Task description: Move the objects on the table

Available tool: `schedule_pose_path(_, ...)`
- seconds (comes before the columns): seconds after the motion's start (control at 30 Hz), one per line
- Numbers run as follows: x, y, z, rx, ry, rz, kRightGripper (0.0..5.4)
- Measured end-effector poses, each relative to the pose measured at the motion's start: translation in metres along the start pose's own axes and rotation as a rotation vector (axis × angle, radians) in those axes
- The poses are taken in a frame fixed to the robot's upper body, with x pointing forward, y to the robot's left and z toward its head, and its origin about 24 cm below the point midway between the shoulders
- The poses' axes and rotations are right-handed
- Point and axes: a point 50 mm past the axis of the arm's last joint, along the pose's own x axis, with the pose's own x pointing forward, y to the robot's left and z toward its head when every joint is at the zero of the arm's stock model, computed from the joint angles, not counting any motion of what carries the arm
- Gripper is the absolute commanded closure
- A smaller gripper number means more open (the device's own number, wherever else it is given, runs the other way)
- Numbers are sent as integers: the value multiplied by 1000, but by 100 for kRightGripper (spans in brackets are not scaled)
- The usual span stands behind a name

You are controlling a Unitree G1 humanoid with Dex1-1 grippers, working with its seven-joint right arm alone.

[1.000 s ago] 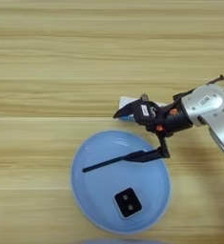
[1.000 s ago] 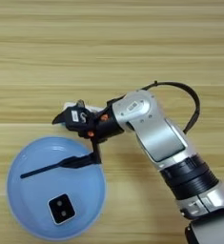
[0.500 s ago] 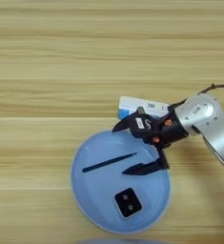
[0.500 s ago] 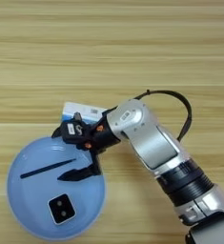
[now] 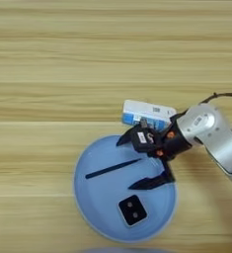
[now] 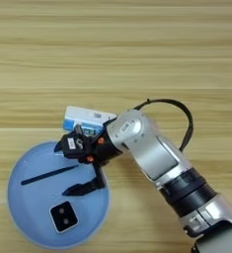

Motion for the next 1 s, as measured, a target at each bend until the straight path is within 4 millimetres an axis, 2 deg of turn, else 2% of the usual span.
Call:
schedule_pose_path(0.3, 8, -3, -8, 19, 20, 13, 2)
schedule_pose_path(1.0, 15, -8, -9, -22, 4, 33, 194)
